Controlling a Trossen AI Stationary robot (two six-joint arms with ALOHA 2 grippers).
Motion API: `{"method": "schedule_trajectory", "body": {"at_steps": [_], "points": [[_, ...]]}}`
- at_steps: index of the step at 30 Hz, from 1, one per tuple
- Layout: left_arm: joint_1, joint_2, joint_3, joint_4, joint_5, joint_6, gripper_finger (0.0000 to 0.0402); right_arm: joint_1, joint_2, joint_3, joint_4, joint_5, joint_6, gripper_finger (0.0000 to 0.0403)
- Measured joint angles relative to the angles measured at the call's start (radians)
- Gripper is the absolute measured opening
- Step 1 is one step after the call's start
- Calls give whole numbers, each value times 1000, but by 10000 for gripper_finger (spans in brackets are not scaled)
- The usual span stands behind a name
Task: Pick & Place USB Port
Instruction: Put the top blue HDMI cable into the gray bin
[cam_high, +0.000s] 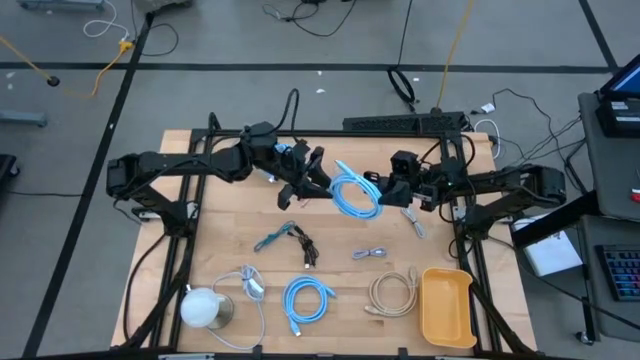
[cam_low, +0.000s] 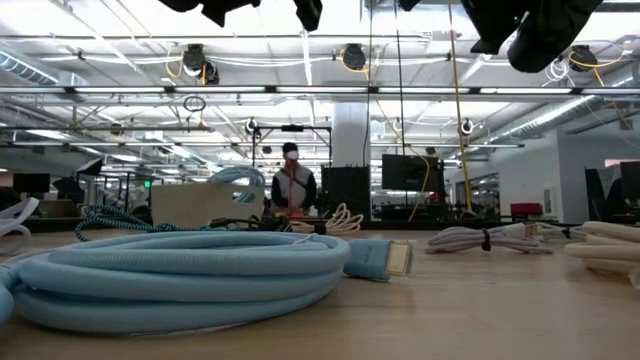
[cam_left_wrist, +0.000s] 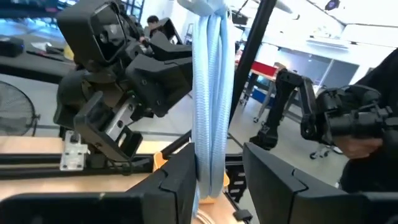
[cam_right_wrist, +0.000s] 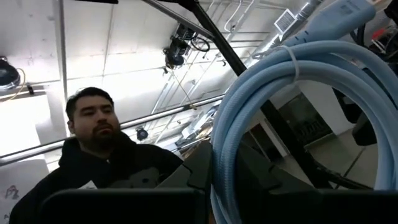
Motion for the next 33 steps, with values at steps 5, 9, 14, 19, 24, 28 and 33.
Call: {"method": "schedule_trajectory", "body": {"at_steps": [5,9,14,19,24,28,33], "points": [[-5,2,0,-1,-41,-6,134,0,2,0,-41,0,-22,32],[-7,2,0,-1,-61,-43,111,0,1,0,-62,11,-32,32],[-5,1,0,1,-12,-53,34,1,0,0,-110,79,-74,74],[3,-9,2,-106,-36,-107,34,1,-2,0,-153,126,-75,143],[47,-51,5,-334,-126,-50,34,-2,-22,-3,-260,157,-102,178],[107,-82,5,-451,-219,-45,34,-3,-45,-3,-336,182,-148,192],[195,-116,5,-632,-305,-28,33,-6,-67,-3,-444,250,-207,204]]}}
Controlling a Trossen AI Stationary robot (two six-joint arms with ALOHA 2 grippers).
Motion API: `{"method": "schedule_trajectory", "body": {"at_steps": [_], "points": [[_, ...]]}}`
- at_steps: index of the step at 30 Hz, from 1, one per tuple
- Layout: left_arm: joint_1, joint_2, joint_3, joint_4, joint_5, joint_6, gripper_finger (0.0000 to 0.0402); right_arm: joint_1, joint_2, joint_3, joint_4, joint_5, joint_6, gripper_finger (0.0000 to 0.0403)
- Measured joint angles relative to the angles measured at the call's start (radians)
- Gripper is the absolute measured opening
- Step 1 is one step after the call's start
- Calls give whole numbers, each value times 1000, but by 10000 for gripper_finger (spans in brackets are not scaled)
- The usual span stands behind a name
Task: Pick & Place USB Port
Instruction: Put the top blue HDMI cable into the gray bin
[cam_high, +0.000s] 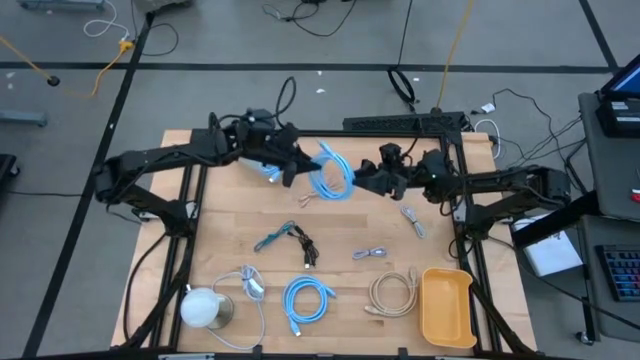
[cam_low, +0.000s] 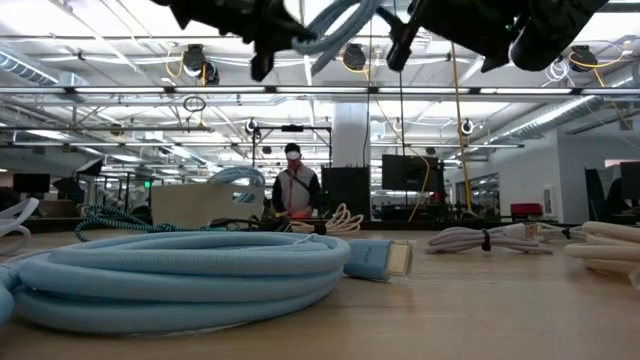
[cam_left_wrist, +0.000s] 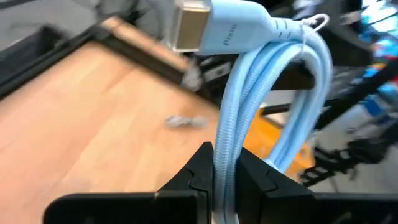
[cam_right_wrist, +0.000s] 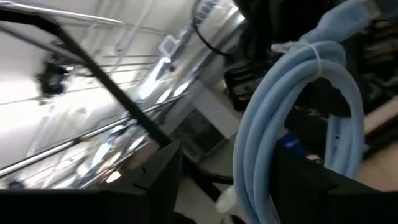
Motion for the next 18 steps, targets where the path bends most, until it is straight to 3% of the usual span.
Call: {"method": "schedule_trajectory", "body": {"at_steps": [10,15,18], "points": [[40,1,-12,-199,-192,24,20,7,-41,81,-129,83,-137,245],[45,-8,-4,-212,-176,36,14,-19,-30,95,-209,139,-165,259],[48,-24,-10,-239,-243,33,13,-28,-41,98,-235,118,-168,260]]}}
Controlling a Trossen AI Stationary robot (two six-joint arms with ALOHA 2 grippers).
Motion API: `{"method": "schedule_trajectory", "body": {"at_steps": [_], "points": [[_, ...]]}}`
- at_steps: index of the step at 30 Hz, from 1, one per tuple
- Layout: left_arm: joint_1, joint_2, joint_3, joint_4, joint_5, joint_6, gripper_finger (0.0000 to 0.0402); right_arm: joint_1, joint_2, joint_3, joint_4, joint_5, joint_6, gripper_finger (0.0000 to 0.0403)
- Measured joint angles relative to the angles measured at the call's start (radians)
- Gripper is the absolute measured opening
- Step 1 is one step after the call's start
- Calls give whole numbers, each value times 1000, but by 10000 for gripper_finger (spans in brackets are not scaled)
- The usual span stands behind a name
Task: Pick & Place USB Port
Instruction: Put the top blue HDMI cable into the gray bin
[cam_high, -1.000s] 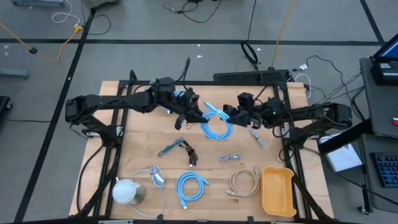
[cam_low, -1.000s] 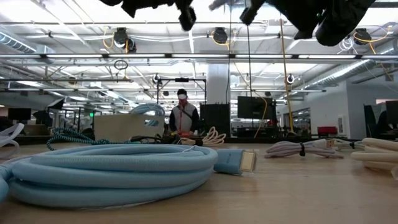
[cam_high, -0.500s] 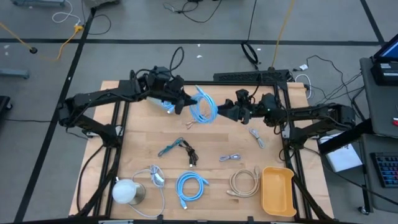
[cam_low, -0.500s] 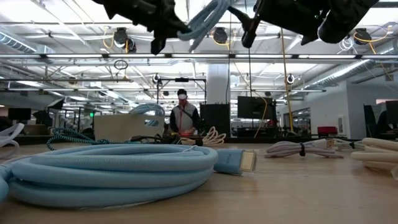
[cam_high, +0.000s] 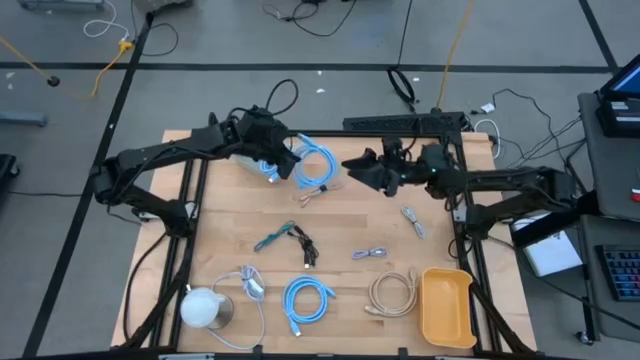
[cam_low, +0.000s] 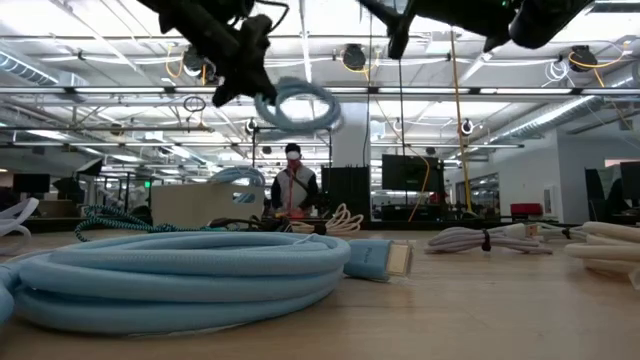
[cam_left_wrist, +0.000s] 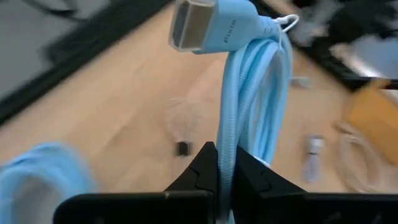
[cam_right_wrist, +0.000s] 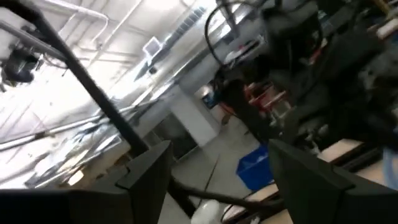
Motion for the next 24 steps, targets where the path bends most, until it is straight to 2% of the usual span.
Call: {"method": "schedule_trajectory", "body": {"at_steps": [3,8,12,16,24], "points": [[4,-44,7,-3,-87,-14,13,1,5,0,-79,-1,-29,258],[28,-139,6,-140,-267,-6,13,1,3,-1,-227,15,-91,257],[38,-194,50,-343,-394,-20,13,1,5,-1,-341,51,-121,257],[35,-194,104,-534,-498,-34,13,1,5,-2,-401,71,-154,257],[-7,-68,167,-631,-645,9,13,1,5,-2,-407,77,-175,257]]}}
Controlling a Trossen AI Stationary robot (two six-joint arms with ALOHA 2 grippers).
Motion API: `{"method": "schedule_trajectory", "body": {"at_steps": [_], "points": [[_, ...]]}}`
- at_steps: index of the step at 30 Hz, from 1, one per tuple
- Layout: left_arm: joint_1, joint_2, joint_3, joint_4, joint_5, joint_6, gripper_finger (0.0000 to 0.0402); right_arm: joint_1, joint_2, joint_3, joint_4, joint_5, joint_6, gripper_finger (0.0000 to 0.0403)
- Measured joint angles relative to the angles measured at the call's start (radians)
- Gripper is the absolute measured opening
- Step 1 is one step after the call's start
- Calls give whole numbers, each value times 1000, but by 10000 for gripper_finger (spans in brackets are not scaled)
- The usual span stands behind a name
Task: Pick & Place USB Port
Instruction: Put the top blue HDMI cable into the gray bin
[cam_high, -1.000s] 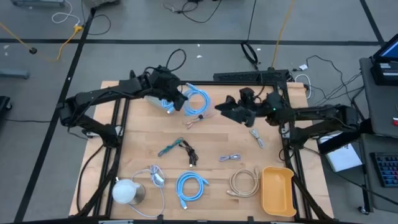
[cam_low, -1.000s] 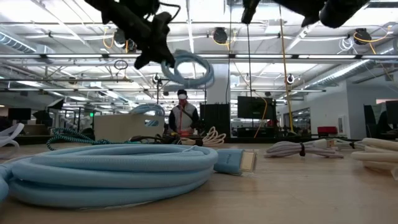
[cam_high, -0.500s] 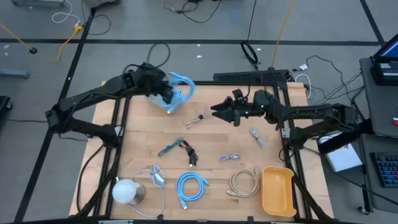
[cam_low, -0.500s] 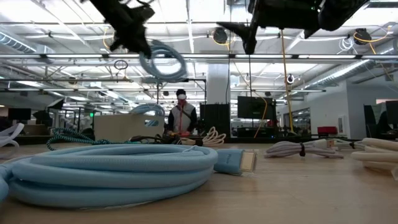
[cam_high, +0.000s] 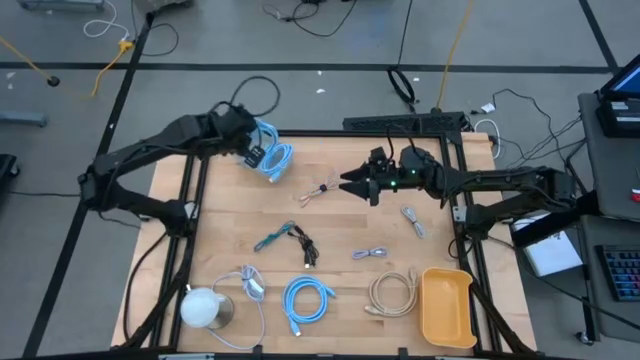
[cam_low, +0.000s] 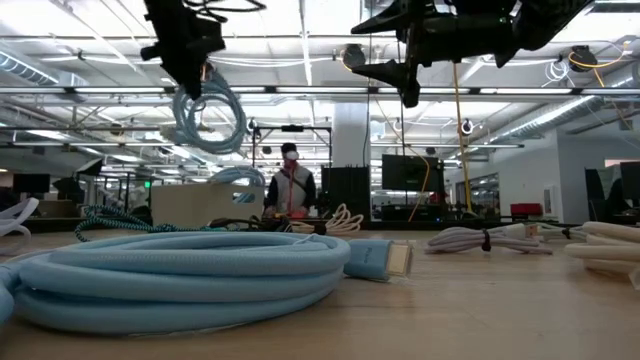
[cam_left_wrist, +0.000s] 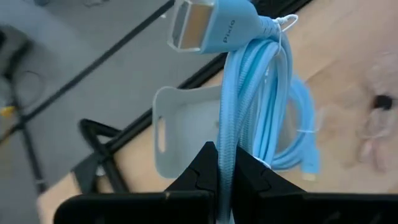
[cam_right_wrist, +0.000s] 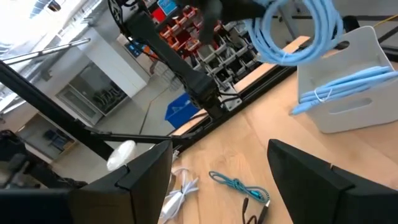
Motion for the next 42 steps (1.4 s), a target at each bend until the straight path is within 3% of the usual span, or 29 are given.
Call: {"method": "schedule_trajectory", "body": {"at_steps": [8,13,20,29,36,42], "points": [[-53,188,-1,-42,-53,11,13,0,0,0,0,-5,3,257],[-48,201,1,-55,-81,-31,13,0,0,0,1,-5,3,257],[25,208,79,-240,-189,-81,12,0,0,0,1,-6,2,257],[54,265,153,-222,-179,-49,12,0,1,-1,6,-6,-3,257],[10,402,160,-206,-146,-25,12,0,1,-1,20,-10,3,260],[-21,435,160,-191,-134,-32,12,17,1,-1,25,-10,3,259]]}}
